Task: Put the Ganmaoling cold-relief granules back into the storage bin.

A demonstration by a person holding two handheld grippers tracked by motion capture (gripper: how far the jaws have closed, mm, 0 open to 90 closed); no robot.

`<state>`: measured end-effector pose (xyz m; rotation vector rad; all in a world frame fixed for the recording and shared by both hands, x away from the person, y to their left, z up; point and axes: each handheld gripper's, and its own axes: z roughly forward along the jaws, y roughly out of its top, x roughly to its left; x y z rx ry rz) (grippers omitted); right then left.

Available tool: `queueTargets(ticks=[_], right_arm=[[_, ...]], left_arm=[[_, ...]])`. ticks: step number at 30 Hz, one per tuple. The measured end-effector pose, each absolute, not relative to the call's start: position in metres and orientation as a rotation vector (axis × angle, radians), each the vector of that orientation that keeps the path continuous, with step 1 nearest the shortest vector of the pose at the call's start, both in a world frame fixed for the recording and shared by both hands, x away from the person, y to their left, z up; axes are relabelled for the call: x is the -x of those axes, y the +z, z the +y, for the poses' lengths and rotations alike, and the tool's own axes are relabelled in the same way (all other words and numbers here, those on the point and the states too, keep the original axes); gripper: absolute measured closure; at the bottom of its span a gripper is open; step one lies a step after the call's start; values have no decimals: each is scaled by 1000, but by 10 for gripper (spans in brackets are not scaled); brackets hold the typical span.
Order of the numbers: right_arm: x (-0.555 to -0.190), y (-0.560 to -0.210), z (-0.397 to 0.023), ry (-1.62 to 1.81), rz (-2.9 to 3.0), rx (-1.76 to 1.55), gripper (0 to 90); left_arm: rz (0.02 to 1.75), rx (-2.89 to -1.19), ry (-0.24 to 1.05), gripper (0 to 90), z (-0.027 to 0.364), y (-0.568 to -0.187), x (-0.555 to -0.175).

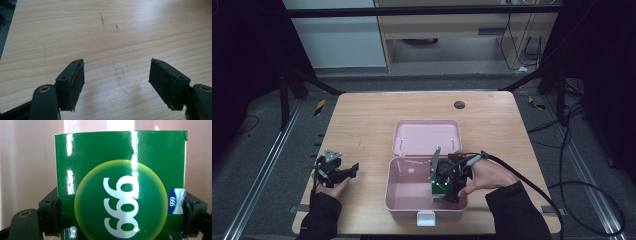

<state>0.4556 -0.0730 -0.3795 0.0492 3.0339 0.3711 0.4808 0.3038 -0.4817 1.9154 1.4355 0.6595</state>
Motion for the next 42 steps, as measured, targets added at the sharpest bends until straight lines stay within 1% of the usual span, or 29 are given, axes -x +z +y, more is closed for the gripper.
queueTargets(ticks=[14,24,35,42], right_arm=[[-459,-394,-76,363,3044,-52,152],[-458,-399,-74,321,3042,-54,126],[-459,-368,-90,491,2975,-170,114],[-457,-342,-113,625,2868,-262,111]], left_arm=[[1435,-1916,660,277,304,-482,-481],[1436,-1918,659,276,304,-482,-481],[1436,-1918,660,277,304,-482,-481],[1438,-1919,660,277,304,-482,-481]])
